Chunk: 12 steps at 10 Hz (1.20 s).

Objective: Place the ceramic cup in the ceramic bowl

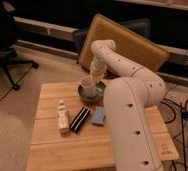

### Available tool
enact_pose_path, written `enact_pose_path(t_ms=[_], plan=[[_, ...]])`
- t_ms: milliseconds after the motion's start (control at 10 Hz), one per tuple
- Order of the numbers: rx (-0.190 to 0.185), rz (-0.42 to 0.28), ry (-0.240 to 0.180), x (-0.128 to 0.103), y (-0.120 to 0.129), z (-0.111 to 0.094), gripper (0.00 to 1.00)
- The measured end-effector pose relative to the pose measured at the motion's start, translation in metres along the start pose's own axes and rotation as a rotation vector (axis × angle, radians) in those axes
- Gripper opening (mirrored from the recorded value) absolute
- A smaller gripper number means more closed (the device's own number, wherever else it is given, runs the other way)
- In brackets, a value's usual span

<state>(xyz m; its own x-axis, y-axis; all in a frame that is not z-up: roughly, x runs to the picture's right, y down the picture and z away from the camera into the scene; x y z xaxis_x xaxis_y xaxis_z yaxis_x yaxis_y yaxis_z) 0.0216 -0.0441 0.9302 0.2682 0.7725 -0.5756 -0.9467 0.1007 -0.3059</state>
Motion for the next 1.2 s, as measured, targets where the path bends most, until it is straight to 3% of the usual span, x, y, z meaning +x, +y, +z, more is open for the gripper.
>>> enact_pose_path(t_ms=[400,1200], plan=[[0.0,0.0,0.0,0.0,0.0,-0.0001,0.76],[0.0,0.0,-0.001,-0.0002,0.0,-0.0003,0.8]])
